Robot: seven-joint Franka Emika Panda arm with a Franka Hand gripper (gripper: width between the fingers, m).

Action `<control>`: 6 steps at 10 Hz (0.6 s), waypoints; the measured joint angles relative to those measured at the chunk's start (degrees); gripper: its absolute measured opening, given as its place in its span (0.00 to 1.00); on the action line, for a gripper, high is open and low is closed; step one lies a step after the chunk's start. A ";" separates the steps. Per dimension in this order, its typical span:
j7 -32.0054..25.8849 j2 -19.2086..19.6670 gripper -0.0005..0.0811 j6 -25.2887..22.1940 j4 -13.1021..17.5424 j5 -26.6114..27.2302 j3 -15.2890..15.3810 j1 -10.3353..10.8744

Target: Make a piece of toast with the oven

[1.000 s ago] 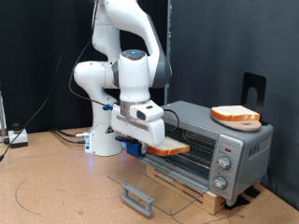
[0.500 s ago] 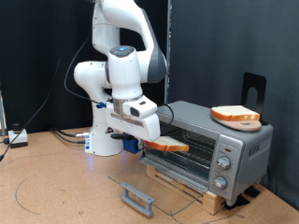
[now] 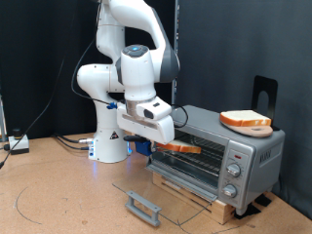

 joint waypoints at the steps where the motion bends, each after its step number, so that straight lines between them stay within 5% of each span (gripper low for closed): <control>1: 2.47 -0.01 0.49 -0.04 0.04 0.29 1.19 0.50; 6: 12.77 0.37 0.49 -0.45 1.26 0.64 6.94 2.76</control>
